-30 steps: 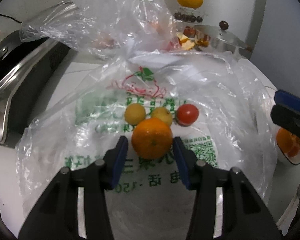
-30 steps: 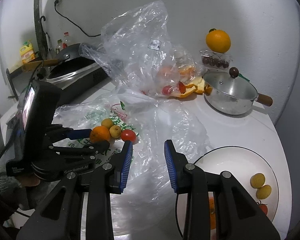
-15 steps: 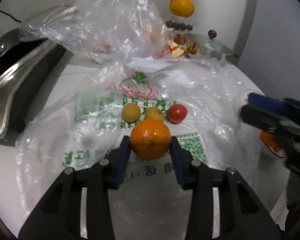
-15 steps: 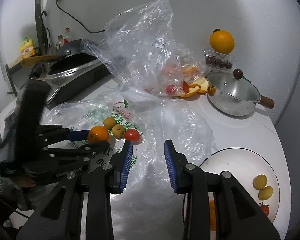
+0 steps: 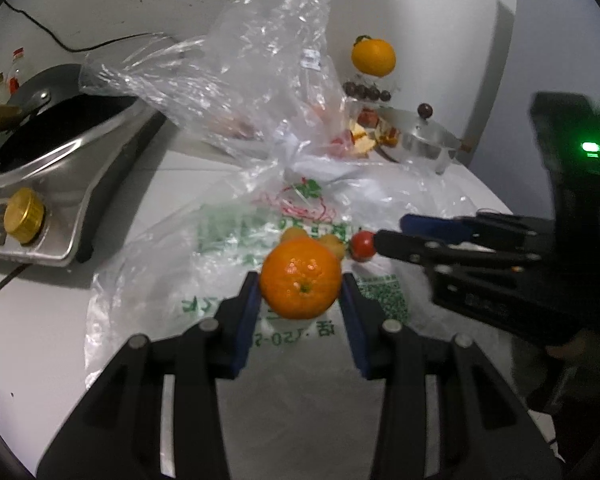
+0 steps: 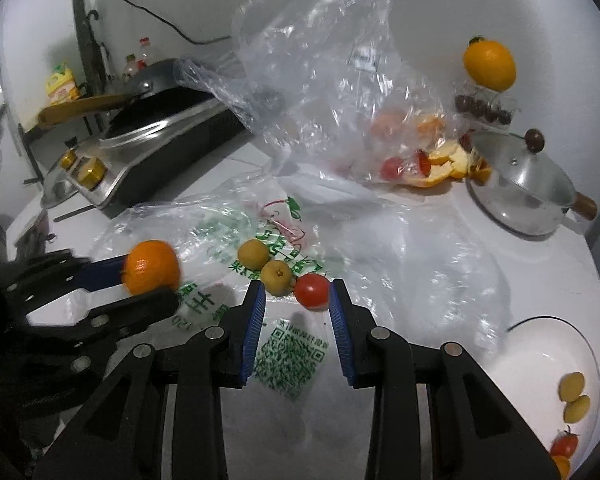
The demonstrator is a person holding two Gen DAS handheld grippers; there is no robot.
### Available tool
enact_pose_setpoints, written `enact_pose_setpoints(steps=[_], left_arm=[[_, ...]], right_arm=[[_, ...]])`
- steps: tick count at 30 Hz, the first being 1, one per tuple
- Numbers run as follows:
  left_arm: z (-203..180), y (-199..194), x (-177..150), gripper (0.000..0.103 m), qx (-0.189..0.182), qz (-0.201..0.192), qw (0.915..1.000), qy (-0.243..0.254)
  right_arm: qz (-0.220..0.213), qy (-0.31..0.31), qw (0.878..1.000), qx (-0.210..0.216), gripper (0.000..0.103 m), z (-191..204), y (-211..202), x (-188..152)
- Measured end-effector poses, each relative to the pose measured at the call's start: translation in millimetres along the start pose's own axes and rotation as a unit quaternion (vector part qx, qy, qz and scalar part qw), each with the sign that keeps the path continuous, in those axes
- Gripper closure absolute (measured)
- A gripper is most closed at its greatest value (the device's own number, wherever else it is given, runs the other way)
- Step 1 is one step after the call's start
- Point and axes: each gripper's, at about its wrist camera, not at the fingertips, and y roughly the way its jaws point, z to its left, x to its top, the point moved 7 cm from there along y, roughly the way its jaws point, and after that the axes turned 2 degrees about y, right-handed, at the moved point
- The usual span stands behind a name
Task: Organize fruits
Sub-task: 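Grasp an orange with the left gripper while the right gripper grasps a red tomato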
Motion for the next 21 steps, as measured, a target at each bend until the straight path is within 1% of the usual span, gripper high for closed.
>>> enact_pose_setpoints(steps=[6,16,21], left_arm=[[4,-1,0,0.062,-0.009,-0.007,0.9999,0.0],[12,7,-2,0.062,-0.007,0.0,0.9999,-0.014],[12,6,-4,0.062,-0.009,0.0,0.9999,-0.013]], right_arm=[[0.025,0.023,0.999,-0.023,0.068,-10,22,2],[0.053,0.049,0.997,-0.014,0.068,-16,43,-4],[0.056,0.043,0.997,-0.018,0.068,-13,48,-4]])
